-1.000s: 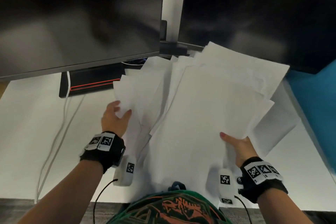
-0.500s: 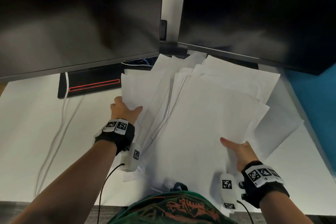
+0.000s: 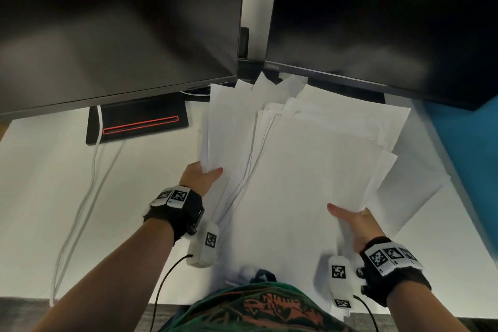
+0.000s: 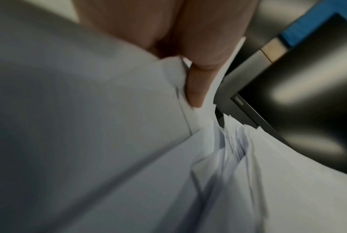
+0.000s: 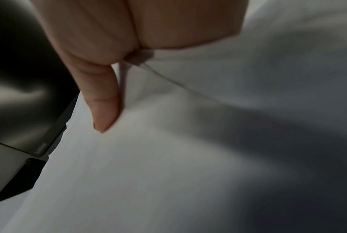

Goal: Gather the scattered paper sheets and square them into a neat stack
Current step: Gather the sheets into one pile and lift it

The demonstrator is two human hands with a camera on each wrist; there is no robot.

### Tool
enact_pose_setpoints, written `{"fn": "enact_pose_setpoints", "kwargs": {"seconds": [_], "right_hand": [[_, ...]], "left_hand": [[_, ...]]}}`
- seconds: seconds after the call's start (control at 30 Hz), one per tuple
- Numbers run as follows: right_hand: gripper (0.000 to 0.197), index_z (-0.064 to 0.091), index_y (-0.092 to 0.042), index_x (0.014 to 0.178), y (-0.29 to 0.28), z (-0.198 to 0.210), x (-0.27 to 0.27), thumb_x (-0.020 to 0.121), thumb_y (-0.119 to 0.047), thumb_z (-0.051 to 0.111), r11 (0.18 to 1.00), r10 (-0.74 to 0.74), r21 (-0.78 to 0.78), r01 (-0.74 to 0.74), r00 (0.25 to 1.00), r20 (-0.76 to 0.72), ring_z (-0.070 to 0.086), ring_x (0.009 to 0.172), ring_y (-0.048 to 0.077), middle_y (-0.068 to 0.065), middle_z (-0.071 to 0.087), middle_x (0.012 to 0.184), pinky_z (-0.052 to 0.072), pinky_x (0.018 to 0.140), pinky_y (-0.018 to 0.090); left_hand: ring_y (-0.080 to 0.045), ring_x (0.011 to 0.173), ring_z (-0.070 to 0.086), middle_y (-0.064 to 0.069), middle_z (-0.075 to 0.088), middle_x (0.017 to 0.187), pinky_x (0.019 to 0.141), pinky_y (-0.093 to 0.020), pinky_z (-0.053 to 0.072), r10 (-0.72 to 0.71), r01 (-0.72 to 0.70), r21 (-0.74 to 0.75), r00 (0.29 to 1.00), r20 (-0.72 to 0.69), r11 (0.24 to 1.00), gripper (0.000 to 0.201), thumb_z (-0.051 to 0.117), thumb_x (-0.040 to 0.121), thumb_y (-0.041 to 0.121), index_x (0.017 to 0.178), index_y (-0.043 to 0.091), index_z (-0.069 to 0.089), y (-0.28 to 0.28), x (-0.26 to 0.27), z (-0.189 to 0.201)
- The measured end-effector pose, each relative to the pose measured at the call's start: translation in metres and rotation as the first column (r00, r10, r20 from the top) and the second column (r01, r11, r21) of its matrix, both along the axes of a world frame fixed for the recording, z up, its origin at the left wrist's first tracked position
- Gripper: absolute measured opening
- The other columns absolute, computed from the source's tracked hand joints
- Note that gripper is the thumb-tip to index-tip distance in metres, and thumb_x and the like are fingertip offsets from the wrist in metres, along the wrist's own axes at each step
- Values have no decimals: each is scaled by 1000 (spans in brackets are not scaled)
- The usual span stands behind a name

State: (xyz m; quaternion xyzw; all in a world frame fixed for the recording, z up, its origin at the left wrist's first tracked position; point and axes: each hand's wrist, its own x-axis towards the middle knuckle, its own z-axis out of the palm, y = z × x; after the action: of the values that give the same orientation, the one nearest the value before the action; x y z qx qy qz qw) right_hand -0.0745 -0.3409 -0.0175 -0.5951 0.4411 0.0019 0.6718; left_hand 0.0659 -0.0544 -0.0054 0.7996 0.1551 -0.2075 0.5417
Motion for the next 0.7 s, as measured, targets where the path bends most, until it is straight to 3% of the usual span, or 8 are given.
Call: {"fn": "enact_pose_setpoints", "kwargs": {"seconds": [0.1,0.2,0.27,0.33,0.4,0.47,0.57,0.7], "right_hand": [[19,54,-5,87,1,4,0,77,-2,69,1000,16,6,-16,1000,6,57,78,23,9,62,83,39,61,25],[19,52,-10,77,4,9,0,79,0,67,1000,28,8,-28,999,27,55,73,17,6,60,80,40,73,29],[14,55,-7,80,6,10,0,78,0,67,1000,29,-4,-29,999,29,57,75,19,7,61,81,41,70,28],[21,60,3,95,6,8,-1,77,0,69,1000,24,-8,-24,999,25,60,81,27,11,64,84,42,65,26],[33,60,7,107,6,7,-1,76,0,69,1000,24,-11,-24,1000,16,62,81,28,13,65,87,44,65,27],[36,60,7,110,7,7,0,76,1,69,999,33,5,-33,999,18,62,78,26,13,66,86,46,67,30],[39,59,9,113,7,6,0,75,2,69,999,40,10,-40,999,16,63,81,28,15,67,88,47,73,32],[45,58,7,115,7,3,2,73,0,72,999,30,-29,-30,999,-23,62,100,37,22,66,106,46,88,38]], "left_hand": [[-28,77,59,-12,63,89,66,-27,45,-3,1,15,994,114,1000,26,60,86,17,104,-2,63,3,-6,7],[-25,67,57,-11,62,83,58,-24,43,1,-4,15,984,179,1000,21,59,87,16,98,-2,64,8,-9,15],[-26,76,59,-11,63,87,69,-27,46,34,-39,21,975,220,999,21,59,87,15,100,-1,64,12,-9,18],[-29,82,62,-13,66,92,79,-35,51,107,-100,-50,977,186,994,19,62,84,14,97,1,65,18,-8,19],[-32,86,65,-19,68,98,86,-44,52,157,-151,-195,988,15,969,13,69,79,12,90,5,67,23,-8,19],[-33,93,65,-20,68,106,92,-47,50,110,-141,-247,985,-136,959,22,72,76,15,96,5,67,22,-10,16],[-36,104,61,-19,64,113,92,-39,48,29,-31,-27,998,-53,999,39,69,80,18,112,-2,61,12,-14,12],[-37,104,60,-21,63,115,80,-30,45,-57,46,164,996,62,985,38,59,86,19,116,-4,57,13,-17,22]]}}
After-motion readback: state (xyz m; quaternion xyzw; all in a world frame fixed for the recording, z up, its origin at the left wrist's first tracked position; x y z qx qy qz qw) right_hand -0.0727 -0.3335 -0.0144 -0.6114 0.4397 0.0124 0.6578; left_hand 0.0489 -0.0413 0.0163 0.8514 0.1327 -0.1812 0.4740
